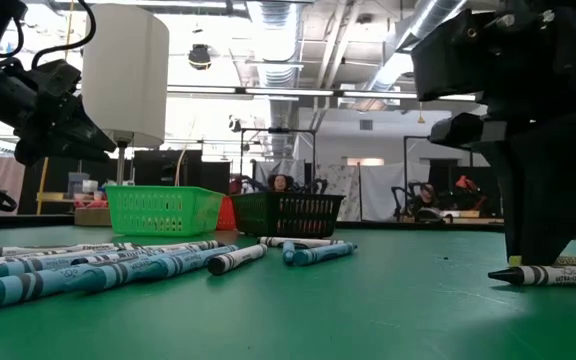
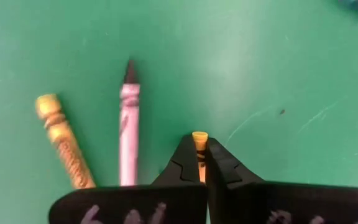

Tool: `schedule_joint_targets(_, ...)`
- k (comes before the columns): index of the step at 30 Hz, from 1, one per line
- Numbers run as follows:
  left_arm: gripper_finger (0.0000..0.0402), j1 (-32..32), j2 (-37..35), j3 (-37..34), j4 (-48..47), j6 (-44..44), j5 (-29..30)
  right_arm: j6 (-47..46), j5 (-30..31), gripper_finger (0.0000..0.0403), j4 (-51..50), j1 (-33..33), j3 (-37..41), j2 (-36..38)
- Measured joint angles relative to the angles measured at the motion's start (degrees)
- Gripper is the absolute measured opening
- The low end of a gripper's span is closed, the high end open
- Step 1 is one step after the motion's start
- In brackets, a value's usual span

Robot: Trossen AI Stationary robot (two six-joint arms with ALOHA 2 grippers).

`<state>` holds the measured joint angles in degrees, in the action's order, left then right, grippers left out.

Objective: Sort crayons
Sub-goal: Put the yellow crayon into the green bin

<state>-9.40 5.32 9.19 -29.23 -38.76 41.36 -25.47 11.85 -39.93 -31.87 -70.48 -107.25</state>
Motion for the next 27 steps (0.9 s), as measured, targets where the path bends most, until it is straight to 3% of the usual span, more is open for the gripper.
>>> schedule_joint_targets(11,0.0137,-0.01,0.00,0.00,0.00,0.00,0.02,2.16,11.97,0.0002,5.68,2.86,0.02,5.36)
schedule_joint_targets(22,0.0137,0.00,0.00,0.00,0.00,0.22,0.04,24.71,16.81,0.0002,36.88,9.39,-0.11,5.69)
schedule_joint_targets(27,0.0137,0.01,0.00,0.00,0.00,0.39,0.04,36.49,15.20,0.0001,55.22,14.65,-0.11,5.69)
